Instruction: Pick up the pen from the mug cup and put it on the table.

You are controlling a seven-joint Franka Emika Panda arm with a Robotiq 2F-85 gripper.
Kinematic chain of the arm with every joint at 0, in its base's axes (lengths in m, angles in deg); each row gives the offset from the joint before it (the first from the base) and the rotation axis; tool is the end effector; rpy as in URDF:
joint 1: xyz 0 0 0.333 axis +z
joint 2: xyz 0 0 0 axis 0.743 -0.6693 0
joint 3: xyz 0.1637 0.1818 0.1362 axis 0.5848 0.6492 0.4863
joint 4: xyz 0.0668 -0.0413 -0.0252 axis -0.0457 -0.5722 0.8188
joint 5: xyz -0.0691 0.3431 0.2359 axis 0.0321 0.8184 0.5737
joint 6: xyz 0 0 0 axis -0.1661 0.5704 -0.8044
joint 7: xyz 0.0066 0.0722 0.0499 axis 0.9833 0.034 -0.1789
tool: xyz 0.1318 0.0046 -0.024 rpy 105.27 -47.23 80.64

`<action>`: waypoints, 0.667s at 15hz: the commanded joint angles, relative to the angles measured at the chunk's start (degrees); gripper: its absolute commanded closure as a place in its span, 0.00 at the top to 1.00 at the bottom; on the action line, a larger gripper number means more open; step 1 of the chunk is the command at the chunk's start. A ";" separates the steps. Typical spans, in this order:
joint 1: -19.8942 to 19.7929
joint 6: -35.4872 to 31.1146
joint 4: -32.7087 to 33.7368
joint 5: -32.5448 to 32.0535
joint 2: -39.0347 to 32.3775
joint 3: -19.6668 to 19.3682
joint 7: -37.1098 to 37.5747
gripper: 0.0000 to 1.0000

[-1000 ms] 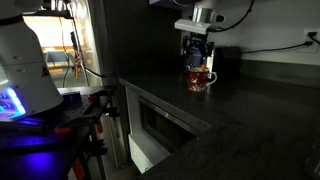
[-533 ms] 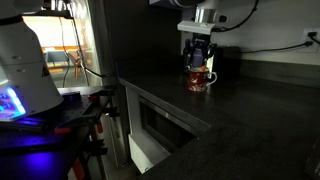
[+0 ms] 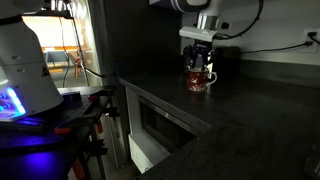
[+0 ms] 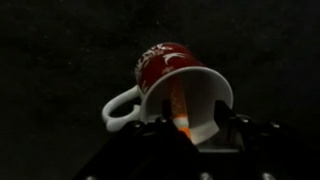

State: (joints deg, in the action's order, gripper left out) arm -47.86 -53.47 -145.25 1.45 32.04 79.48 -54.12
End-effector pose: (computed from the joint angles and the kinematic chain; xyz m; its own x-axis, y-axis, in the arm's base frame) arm 0.6172 0.1155 0.1462 0.7746 0.6152 0.1466 0.6324 -0.7533 -0.1804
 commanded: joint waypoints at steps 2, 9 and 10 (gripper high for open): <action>-0.51 0.17 2.99 -2.88 -3.02 0.97 3.02 0.45; 0.07 -0.57 4.93 -5.31 -5.25 1.44 5.44 0.12; 0.15 -0.56 4.76 -6.01 -4.97 1.35 5.60 0.02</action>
State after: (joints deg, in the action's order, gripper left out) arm -47.80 -53.48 -140.91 -1.29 27.04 80.79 -51.67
